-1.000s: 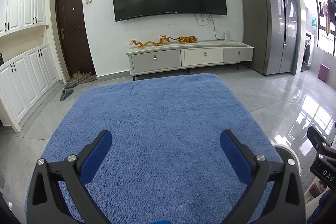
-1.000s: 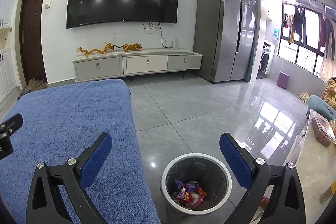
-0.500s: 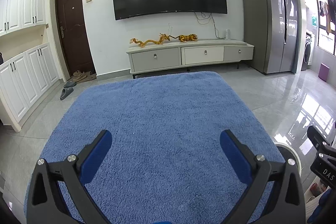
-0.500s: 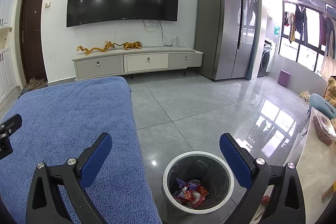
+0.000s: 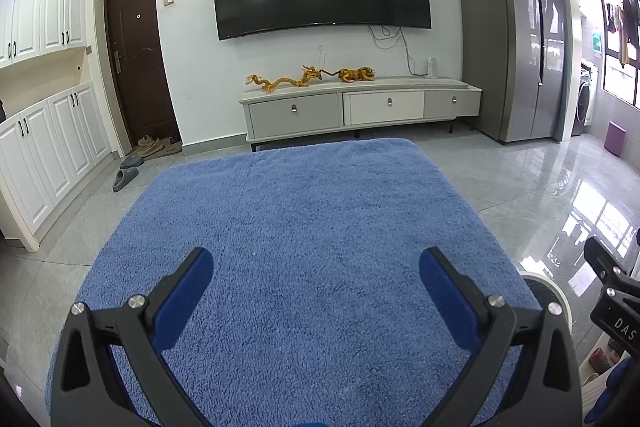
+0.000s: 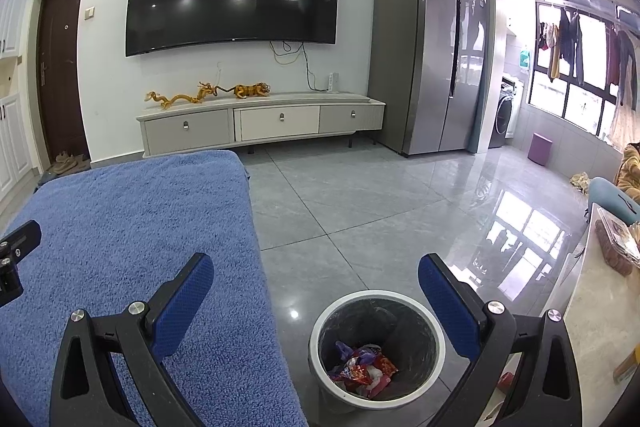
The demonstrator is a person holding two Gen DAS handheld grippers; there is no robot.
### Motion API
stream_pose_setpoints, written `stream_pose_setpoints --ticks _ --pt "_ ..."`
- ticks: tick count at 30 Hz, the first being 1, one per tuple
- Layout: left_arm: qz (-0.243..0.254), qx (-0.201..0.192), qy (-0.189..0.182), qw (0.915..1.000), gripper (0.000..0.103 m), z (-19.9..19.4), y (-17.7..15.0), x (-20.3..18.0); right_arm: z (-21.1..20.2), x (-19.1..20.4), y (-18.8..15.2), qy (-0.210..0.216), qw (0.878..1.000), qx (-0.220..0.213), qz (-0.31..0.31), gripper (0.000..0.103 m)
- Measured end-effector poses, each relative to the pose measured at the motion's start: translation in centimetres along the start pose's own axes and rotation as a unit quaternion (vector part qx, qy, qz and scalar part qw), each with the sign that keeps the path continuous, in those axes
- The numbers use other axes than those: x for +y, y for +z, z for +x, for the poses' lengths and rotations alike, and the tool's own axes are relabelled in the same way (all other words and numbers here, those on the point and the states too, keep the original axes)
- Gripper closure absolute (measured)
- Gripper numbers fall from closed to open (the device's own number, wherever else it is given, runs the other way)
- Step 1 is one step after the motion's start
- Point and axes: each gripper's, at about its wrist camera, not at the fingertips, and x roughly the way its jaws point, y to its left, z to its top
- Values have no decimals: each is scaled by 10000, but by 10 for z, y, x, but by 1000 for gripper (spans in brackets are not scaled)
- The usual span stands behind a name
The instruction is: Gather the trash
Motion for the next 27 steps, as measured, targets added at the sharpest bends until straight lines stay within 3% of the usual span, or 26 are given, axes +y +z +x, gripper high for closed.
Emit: stream_pose_setpoints --ticks 27 --pt "-46 6 10 10000 0 -2 0 -1 2 0 1 1 10000 21 50 0"
